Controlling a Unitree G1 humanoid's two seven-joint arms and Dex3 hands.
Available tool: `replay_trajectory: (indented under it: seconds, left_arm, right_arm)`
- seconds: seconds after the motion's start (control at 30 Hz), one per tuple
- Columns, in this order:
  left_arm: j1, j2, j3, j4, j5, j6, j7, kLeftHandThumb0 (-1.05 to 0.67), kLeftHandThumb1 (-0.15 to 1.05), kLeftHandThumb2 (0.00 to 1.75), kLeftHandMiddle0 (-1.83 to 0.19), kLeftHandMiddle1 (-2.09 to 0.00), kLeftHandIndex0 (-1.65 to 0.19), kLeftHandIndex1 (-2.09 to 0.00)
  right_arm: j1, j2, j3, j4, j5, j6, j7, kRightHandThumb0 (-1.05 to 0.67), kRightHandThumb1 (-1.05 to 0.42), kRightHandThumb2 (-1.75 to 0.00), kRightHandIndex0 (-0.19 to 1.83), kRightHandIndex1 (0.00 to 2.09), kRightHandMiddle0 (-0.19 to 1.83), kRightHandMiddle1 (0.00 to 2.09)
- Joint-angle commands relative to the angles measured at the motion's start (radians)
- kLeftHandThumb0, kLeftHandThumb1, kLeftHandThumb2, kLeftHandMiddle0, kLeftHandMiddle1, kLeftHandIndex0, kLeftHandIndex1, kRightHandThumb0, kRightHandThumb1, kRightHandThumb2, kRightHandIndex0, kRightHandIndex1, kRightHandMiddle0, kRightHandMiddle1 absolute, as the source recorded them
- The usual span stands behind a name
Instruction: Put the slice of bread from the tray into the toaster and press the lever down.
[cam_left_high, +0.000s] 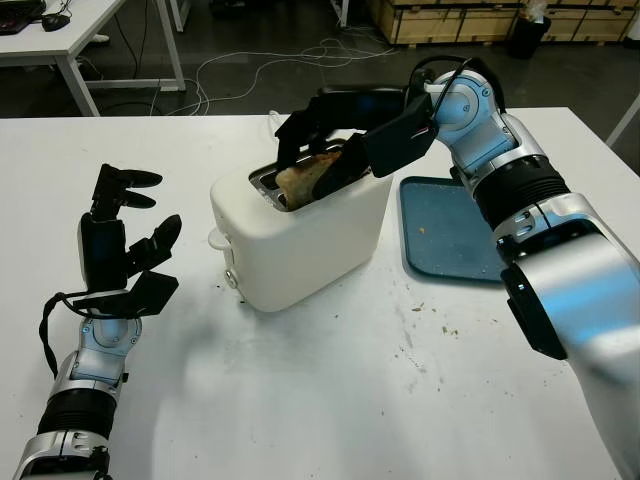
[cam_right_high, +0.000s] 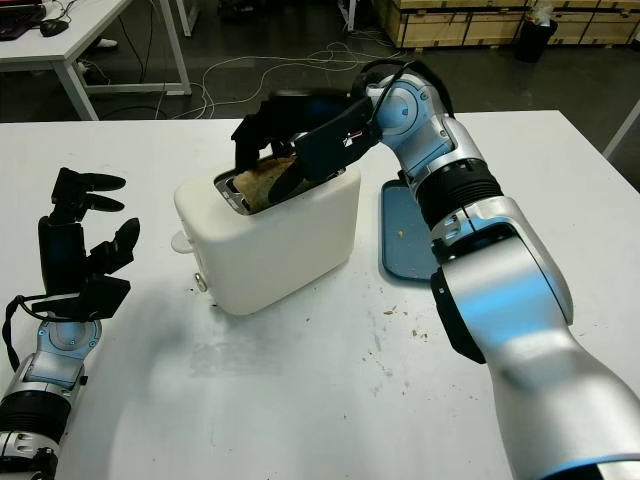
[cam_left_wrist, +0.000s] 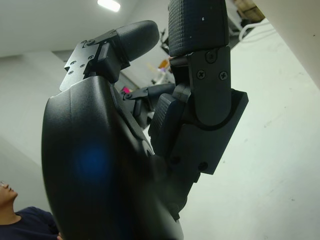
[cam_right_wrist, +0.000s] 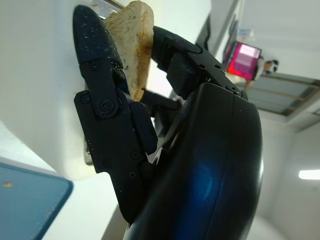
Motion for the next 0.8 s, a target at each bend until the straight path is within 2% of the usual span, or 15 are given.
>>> replay_trajectory:
  seconds: [0.0,0.37,0.43,0.5,0.57,0.67,0.77]
  left_arm:
    - [0.004,0.003,-0.002,0.003,0.012,-0.009,0.008,-1.05,0.92,0.54,-0.3,-1.53,-0.16,-1.42]
    - [0.004,0.0,-0.004,-0.002,0.002,-0.006,-0.005,-1.05,0.92,0.54,-0.3,-1.53,-0.17,-1.41]
    - [0.003,0.003,-0.003,-0.001,0.006,-0.008,-0.001,-1.05,0.92,0.54,-0.3,-1.52,-0.17,-1.41]
    - [0.003,0.005,-0.003,-0.005,0.012,-0.005,0.002,-1.05,0.92,0.54,-0.3,-1.52,-0.17,-1.41]
    - [0.004,0.004,-0.002,-0.009,0.006,-0.003,-0.003,-1.05,0.92,0.55,-0.3,-1.52,-0.17,-1.41]
    - [0.001,0.007,-0.002,-0.006,0.002,-0.008,-0.009,-1.05,0.92,0.54,-0.3,-1.52,-0.17,-1.41]
    - [-0.007,0.014,-0.004,0.004,0.005,-0.023,-0.011,-1.05,0.92,0.54,-0.3,-1.52,-0.16,-1.4]
  right_arm:
    - [-0.011,-0.015,-0.005,-0.003,-0.016,-0.036,-0.044,-0.93,-0.92,-0.05,0.08,0.86,0.57,0.06]
    - [-0.043,-0.064,-0.03,-0.002,-0.057,-0.068,-0.21,-0.84,-0.91,-0.01,0.12,0.85,0.61,0.06]
    - [-0.048,-0.112,0.008,-0.021,-0.181,-0.131,-0.404,-0.8,-0.92,-0.01,0.15,0.87,0.64,0.07]
    - [-0.057,-0.169,0.07,-0.054,-0.351,-0.156,-0.627,-0.72,-0.92,-0.01,0.22,0.88,0.66,0.08]
    - [-0.055,-0.209,0.094,-0.062,-0.44,-0.162,-0.777,-0.62,-0.89,0.0,0.27,0.87,0.7,0.09]
    - [-0.022,-0.241,0.08,-0.038,-0.465,-0.186,-0.938,-0.54,-0.85,0.0,0.39,0.83,0.78,0.11]
    - [0.046,-0.263,0.044,-0.01,-0.424,-0.224,-1.029,-0.51,-0.85,-0.01,0.5,0.8,0.83,0.12]
